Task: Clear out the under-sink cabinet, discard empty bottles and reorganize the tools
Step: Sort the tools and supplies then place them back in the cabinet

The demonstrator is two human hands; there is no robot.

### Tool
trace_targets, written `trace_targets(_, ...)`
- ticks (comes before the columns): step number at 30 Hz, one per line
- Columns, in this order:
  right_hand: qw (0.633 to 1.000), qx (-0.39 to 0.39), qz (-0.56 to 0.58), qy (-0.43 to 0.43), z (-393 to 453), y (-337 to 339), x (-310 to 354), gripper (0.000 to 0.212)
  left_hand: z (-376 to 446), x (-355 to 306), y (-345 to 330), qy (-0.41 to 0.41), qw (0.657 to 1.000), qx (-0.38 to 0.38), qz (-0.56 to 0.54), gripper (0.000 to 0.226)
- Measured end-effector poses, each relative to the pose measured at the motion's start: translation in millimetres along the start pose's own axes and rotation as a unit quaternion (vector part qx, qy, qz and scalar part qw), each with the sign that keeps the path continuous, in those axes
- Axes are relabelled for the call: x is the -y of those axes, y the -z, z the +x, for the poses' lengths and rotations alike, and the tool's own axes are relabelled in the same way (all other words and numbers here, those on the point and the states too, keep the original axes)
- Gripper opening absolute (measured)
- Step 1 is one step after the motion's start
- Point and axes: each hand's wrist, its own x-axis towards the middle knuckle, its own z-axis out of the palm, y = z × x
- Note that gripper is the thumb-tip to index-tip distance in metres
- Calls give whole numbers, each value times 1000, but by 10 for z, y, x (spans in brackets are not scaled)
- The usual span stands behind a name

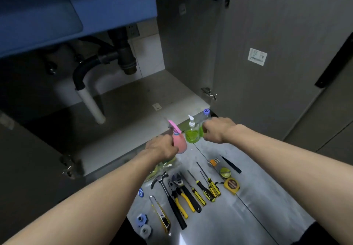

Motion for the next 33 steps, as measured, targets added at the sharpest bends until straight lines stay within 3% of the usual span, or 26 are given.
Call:
trace_targets(7, 999, 4, 20, -44, 479, -67, 93, 37, 487, 271, -55, -12, 1000, 25, -4, 20)
trace_targets(12, 996, 71, -8, -47, 757, 79, 126, 39, 721, 337, -169, 6, 997, 25, -67, 27)
trace_targets(19, 996, 17, 65, -59, 1227, -255, 54, 31, 1052, 318, -510, 67, 987, -29, -142, 45)
trace_targets(21, 993, 0, 93, -79, 1430, -358, -6, 17, 1206, 383, -673, 92, 974, -52, -198, 51)
trace_targets(25, 978, -60, 164, -111, 1856, -616, -67, 19, 1540, 364, -1032, 86, 936, -84, -330, 56)
trace_targets(29, 970, -87, 199, -107, 2167, -898, -85, 22, 1816, 339, -1206, 90, 936, -120, -320, 41)
trace_targets(33, 960, -102, 227, -128, 2375, -1048, -106, 19, 1981, 439, -1352, 93, 946, -125, -283, 40)
